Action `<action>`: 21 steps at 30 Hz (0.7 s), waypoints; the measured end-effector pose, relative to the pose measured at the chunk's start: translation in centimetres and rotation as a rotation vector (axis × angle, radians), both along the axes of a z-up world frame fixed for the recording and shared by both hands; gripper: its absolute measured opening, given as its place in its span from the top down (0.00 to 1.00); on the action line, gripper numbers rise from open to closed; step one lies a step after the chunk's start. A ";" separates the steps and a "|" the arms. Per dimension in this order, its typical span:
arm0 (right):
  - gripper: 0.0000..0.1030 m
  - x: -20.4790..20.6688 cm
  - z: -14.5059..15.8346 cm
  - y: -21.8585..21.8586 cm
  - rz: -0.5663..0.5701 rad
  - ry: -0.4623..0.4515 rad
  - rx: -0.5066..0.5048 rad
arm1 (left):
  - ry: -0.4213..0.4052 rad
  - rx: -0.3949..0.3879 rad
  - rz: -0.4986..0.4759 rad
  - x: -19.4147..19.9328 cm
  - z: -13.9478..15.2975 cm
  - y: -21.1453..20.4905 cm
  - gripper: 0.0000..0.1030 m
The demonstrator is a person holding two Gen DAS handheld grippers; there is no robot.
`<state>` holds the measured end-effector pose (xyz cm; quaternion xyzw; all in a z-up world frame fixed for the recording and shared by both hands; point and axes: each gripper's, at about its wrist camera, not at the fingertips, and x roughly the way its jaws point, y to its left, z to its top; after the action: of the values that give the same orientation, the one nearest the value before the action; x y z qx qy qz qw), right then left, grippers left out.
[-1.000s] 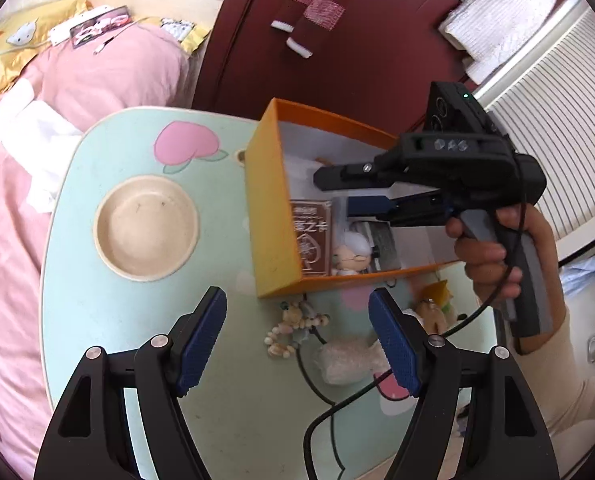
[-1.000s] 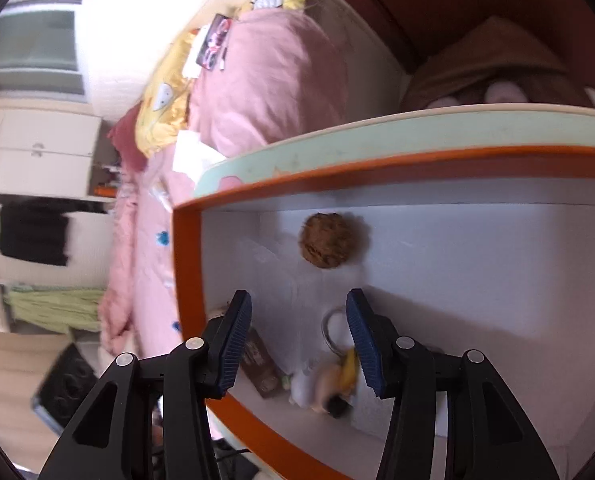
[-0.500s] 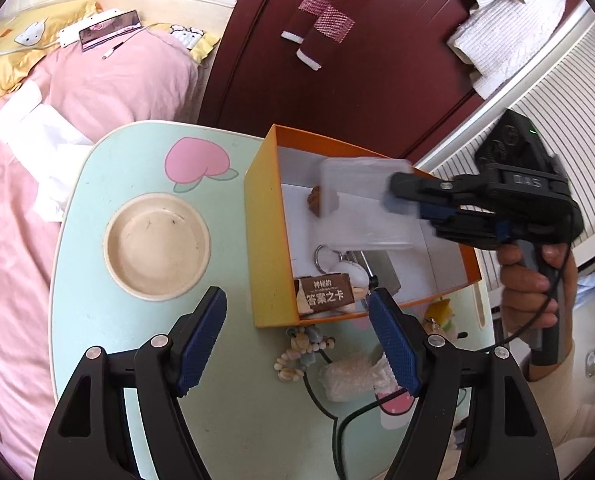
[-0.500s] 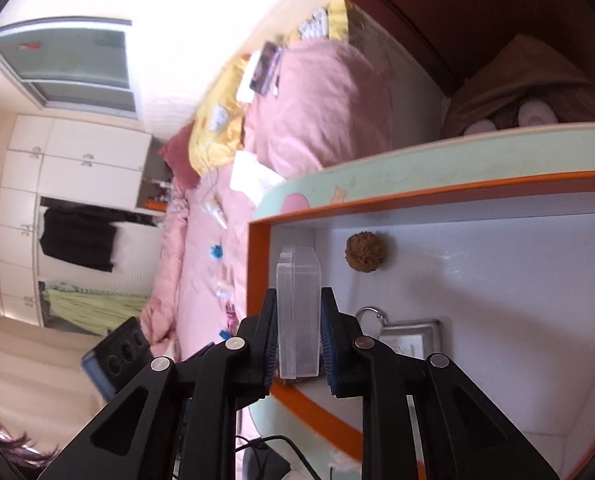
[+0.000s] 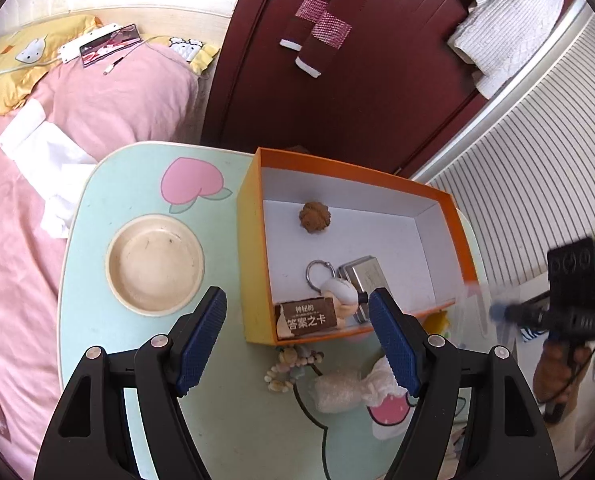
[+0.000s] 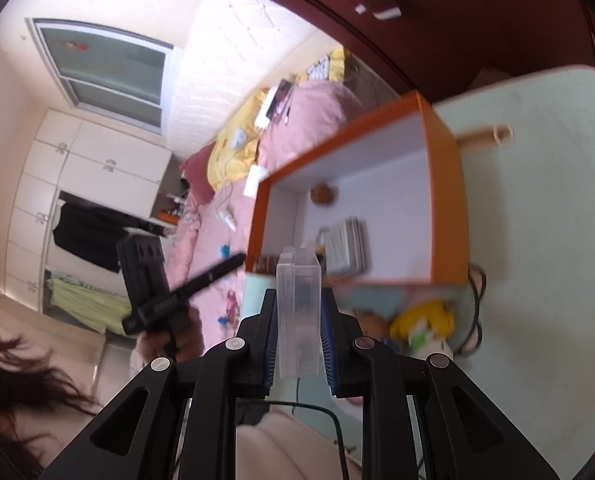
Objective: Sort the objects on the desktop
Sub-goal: 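Lift the clear container out and set it on the table with the right tool, then grasp the walnut in the box with the left tool and lift it out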
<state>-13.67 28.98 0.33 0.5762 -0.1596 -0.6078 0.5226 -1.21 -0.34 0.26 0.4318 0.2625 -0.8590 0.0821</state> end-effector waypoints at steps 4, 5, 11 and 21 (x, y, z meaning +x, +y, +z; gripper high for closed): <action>0.82 2.0 -3.2 -0.5 0.041 -0.038 0.062 | -0.028 -0.010 0.023 -0.8 0.2 0.4 0.28; 0.82 2.2 -4.0 -0.7 0.044 -0.051 0.066 | -0.033 -0.009 0.028 -0.9 0.2 0.4 0.28; 0.73 3.4 -5.0 -2.2 0.033 0.061 0.125 | -0.028 -0.071 -0.046 -2.3 1.8 2.0 0.28; 0.62 3.1 -0.9 0.0 -0.006 0.258 0.041 | -0.216 -0.269 -0.155 -9.7 -0.3 5.3 0.39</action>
<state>-10.56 28.95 -0.61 0.5034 -0.0804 -0.6813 0.5253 -10.92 5.00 0.00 0.5254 0.1007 -0.8389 0.1003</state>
